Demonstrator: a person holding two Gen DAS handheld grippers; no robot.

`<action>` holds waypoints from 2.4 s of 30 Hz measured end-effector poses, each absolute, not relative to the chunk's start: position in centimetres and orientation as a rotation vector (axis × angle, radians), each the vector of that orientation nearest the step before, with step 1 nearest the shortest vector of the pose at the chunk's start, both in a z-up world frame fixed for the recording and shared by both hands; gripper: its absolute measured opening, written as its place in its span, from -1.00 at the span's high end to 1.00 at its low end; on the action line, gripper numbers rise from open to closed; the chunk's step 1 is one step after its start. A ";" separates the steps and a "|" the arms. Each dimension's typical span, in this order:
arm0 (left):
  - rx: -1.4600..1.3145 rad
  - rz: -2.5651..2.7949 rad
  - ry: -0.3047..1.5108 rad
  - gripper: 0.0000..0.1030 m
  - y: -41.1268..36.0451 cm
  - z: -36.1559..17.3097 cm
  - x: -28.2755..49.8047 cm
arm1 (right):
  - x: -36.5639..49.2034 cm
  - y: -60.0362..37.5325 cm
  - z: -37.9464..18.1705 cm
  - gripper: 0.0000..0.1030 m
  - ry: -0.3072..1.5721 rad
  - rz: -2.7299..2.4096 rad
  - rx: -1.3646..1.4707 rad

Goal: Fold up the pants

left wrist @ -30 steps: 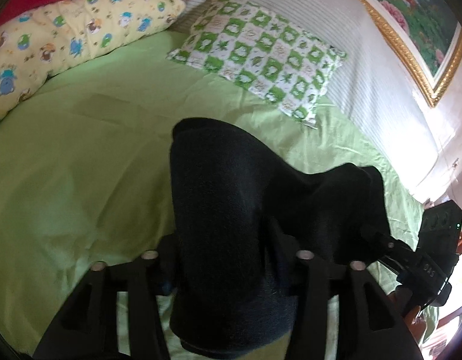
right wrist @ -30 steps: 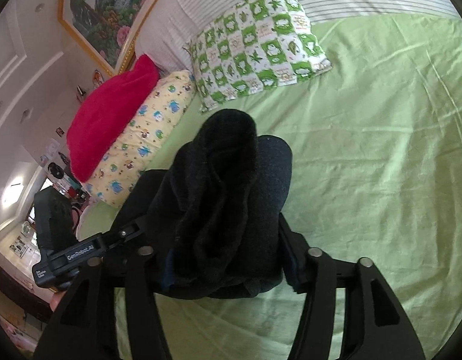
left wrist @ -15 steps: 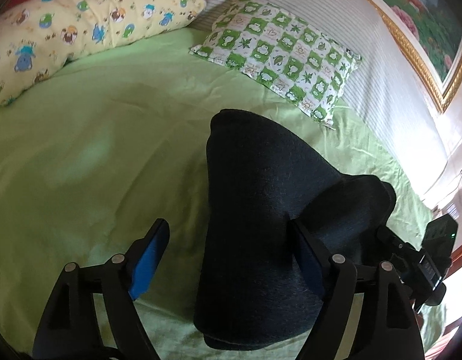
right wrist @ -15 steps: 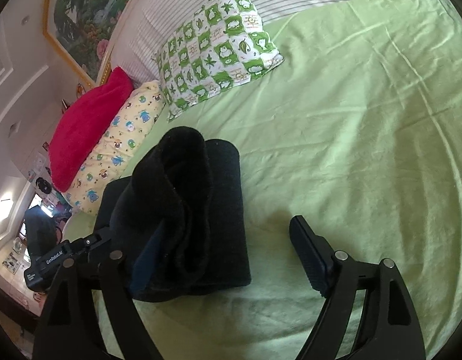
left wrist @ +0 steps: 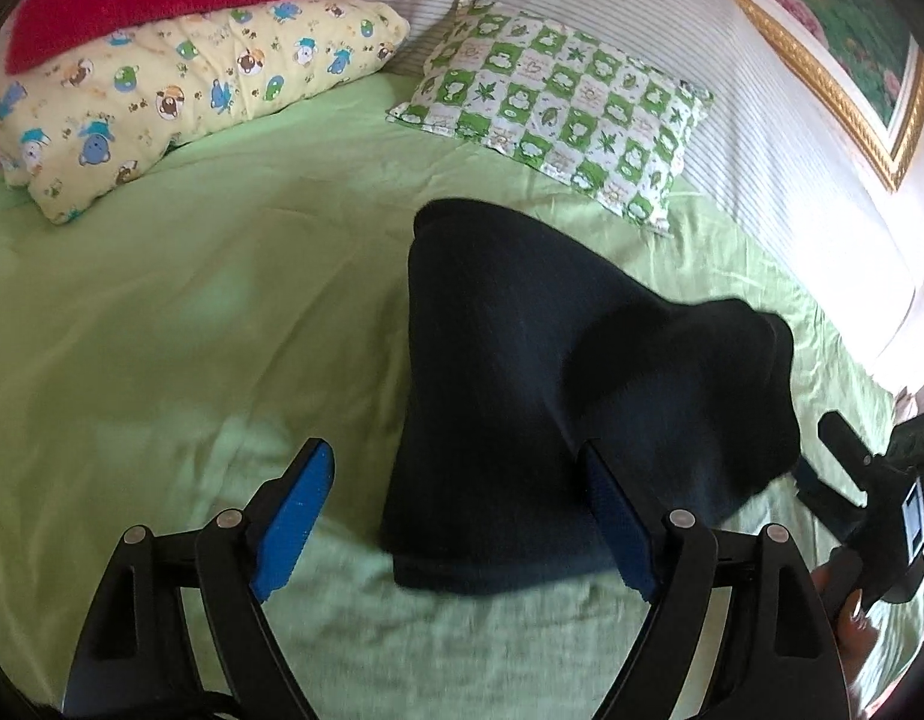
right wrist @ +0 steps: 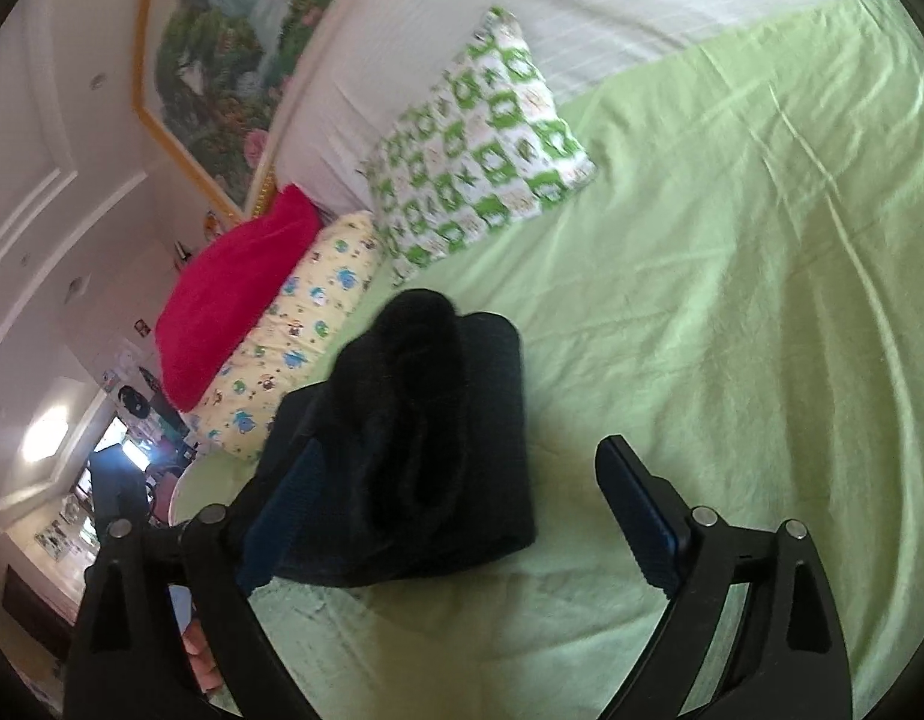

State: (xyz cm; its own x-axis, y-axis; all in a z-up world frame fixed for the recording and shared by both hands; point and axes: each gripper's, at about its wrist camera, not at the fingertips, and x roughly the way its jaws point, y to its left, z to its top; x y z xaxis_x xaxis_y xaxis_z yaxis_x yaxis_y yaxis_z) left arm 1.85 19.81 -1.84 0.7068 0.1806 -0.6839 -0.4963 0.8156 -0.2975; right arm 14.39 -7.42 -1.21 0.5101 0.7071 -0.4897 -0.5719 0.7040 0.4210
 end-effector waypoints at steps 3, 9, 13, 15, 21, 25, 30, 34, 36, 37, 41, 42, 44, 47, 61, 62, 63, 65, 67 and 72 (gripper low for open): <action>-0.466 0.397 0.703 -0.64 18.8 -1.8 1.2 | 12.9 -6.5 -1.0 -0.84 0.671 0.778 0.147; -0.397 0.426 0.717 -0.68 17.1 -2.0 -0.2 | 9.5 -4.3 -0.9 -0.85 0.607 0.814 -0.019; -0.359 0.441 0.728 -0.68 15.9 -2.1 -1.0 | 7.6 -2.6 -1.2 -0.88 0.560 0.823 -0.154; -0.336 0.455 0.723 -0.68 15.4 -2.0 -1.3 | 6.8 -1.7 -1.6 -0.88 0.552 0.831 -0.219; -0.287 0.478 0.722 -0.69 14.3 -2.5 -1.5 | 5.3 0.3 -2.9 -0.89 0.538 0.836 -0.373; -0.271 0.496 0.732 -0.70 14.0 -3.3 -1.3 | 4.8 0.6 -3.2 -0.89 0.526 0.839 -0.412; -0.261 0.502 0.747 -0.70 13.7 -4.1 -1.1 | 5.7 0.2 -3.3 -0.89 0.557 0.834 -0.368; -0.272 0.499 0.756 -0.70 13.9 -4.5 -1.0 | 6.1 -0.1 -3.3 -0.89 0.576 0.831 -0.335; -0.273 0.502 0.756 -0.70 13.9 -4.6 -1.0 | 6.1 -0.2 -3.4 -0.89 0.582 0.825 -0.329; -0.273 0.502 0.756 -0.70 13.9 -4.7 -1.0 | 6.2 -0.2 -3.4 -0.89 0.585 0.823 -0.328; -0.270 0.502 0.754 -0.72 13.8 -5.0 -0.9 | 6.3 -0.3 -3.5 -0.90 0.593 0.819 -0.319; -0.269 0.501 0.754 -0.73 13.8 -5.0 -0.8 | 6.3 -0.3 -3.5 -0.90 0.595 0.819 -0.316; -0.268 0.496 0.750 -0.75 13.8 -5.1 -0.8 | 6.5 -0.4 -3.6 -0.90 0.600 0.818 -0.311; -0.275 0.495 0.738 -0.75 13.9 -5.1 -0.8 | 6.7 -0.4 -3.7 -0.91 0.612 0.815 -0.302; -0.271 0.517 0.707 -0.79 14.0 -5.4 -0.8 | 6.7 -0.6 -3.6 -0.91 0.612 0.813 -0.285; -0.268 0.518 0.710 -0.80 13.9 -5.5 -0.8 | 6.7 -0.5 -3.7 -0.91 0.613 0.812 -0.285; -0.265 0.518 0.714 -0.80 13.9 -5.5 -0.7 | 6.8 -0.5 -3.7 -0.91 0.616 0.812 -0.286; -0.260 0.518 0.723 -0.82 13.9 -5.6 -0.5 | 6.8 -0.5 -3.7 -0.91 0.621 0.811 -0.288; -0.258 0.517 0.726 -0.82 13.9 -5.7 -0.5 | 6.9 -0.5 -3.7 -0.91 0.624 0.812 -0.289; -0.250 0.514 0.745 -0.85 13.9 -5.8 -0.2 | 7.0 -0.4 -3.8 -0.94 0.634 0.809 -0.292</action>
